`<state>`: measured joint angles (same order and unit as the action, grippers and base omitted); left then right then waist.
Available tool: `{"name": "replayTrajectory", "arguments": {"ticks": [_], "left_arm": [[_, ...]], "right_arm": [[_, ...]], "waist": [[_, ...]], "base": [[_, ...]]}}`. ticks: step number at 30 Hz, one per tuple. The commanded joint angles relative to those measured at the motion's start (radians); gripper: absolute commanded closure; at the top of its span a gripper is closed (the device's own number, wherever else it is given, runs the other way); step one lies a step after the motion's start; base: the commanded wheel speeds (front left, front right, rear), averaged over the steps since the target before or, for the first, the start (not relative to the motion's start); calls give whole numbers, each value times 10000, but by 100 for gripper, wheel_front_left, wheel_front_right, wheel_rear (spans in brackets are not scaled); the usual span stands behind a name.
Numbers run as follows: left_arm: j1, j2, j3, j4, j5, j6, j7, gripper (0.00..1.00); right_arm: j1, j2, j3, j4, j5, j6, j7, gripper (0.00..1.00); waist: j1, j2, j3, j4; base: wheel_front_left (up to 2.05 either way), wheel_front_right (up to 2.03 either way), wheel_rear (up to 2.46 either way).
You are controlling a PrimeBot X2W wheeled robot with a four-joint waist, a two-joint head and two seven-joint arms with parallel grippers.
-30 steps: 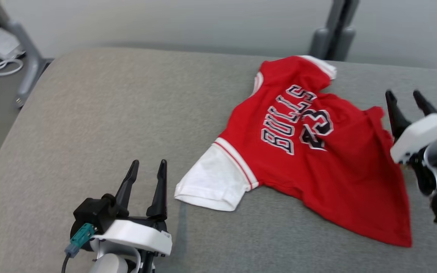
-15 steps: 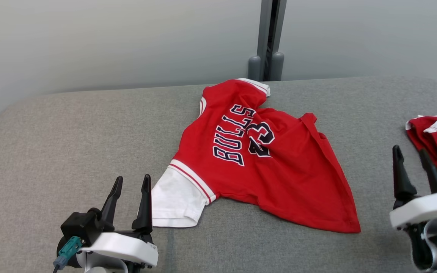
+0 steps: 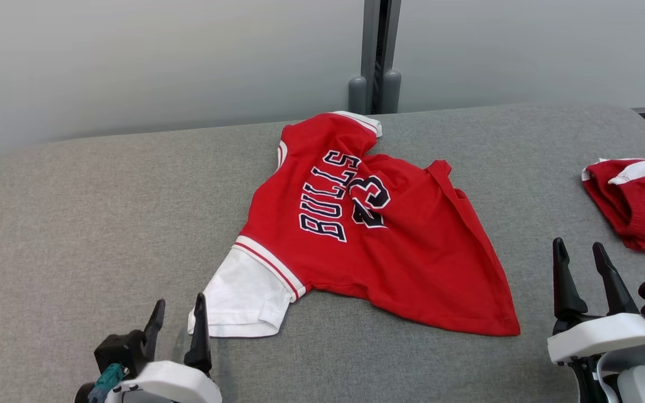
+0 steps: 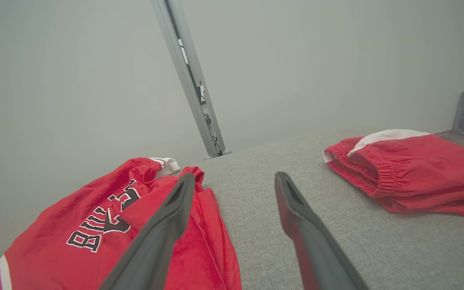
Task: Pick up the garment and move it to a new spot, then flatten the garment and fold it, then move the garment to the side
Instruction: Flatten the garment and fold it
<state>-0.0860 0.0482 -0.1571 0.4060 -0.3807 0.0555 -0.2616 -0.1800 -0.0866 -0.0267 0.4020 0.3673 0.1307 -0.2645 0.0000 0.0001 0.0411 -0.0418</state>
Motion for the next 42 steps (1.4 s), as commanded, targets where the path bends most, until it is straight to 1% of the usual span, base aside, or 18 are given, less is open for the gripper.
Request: {"name": "replayTrajectory", "arguments": {"ticks": [1, 3, 7, 10, 12, 16, 20, 23, 27, 28, 29, 31, 32, 38, 42], "left_arm": [[-143, 42, 14, 252, -66, 66, -27, 0], [-386, 43, -43, 987, -77, 173, -27, 0], [-812, 51, -175, 2305, -186, 96, -27, 0], [-1148, 51, -220, 2998, -299, 69, -27, 0], [-1414, 53, -150, 3460, -432, 180, -29, 0], [-1588, 54, -33, 3774, -560, 269, -27, 0], [-1733, 50, -175, 4176, -886, 81, -26, 0], [-1773, 48, -249, 4299, -990, 99, -6, 0], [-1847, 42, -394, 4378, -1122, 18, -3, 0], [-1861, 37, -438, 4429, -1161, -24, -1, 22], [-1861, 37, -438, 4429, -1161, -24, -1, 22], [-1913, 34, -506, 4492, -1235, -37, 3, 91], [-1936, 33, -546, 4544, -1257, -67, 6, 100], [-2060, 48, -546, 4501, -1368, -74, -4, 100], [-1827, 48, -230, 3737, -1275, -47, -15, 100]], "right_arm": [[-68, -13, -5, -52, -40, 0, -9, 0], [-96, 7, 17, -67, -77, 0, -9, 0], [-139, 54, 16, -99, -103, 0, -10, 0], [-163, 76, 28, -122, -96, 0, -10, 0], [-142, 109, 64, -127, -104, 0, -10, 0], [-106, 134, 119, -82, -94, 0, -10, 0], [-116, 166, 126, -26, 27, 0, -10, 0], [-194, 182, 145, -9, 148, 0, -10, 0], [-234, 190, 150, 33, 157, 0, -10, 0], [-242, 189, 151, 48, 142, 0, -10, 0], [-242, 189, 151, 48, 142, 0, -10, 0], [-258, 190, 150, 64, 104, 0, -10, 0], [-266, 191, 148, 74, 88, 0, -10, 0], [-267, 196, 116, 179, 74, 0, -10, 0], [-97, 199, -30, 456, 138, 0, -10, 0]], "waist": [[0, -1, 56, -52], [0, -1, 127, -119], [0, -1, 275, -225], [0, -1, 371, -276], [0, -1, 438, -312], [0, -1, 506, -333], [0, -1, 558, -339], [0, -1, 609, -341], [0, -1, 682, -316], [0, -1, 698, -309], [0, -1, 698, -309], [0, -1, 726, -294], [0, -1, 741, -288], [0, -1, 752, -233], [0, -1, 657, -179]], "base": [[0, 0, 0], [0, 0, 0], [0, 0, 0], [0, 0, 0], [0, 0, 0], [0, 0, 0], [0, 0, 0], [0, 0, 0], [0, 0, 0], [0, 0, 0], [0, 0, 0], [0, 0, 0], [0, 0, 0], [0, 0, 0], [0, 0, 0]]}}
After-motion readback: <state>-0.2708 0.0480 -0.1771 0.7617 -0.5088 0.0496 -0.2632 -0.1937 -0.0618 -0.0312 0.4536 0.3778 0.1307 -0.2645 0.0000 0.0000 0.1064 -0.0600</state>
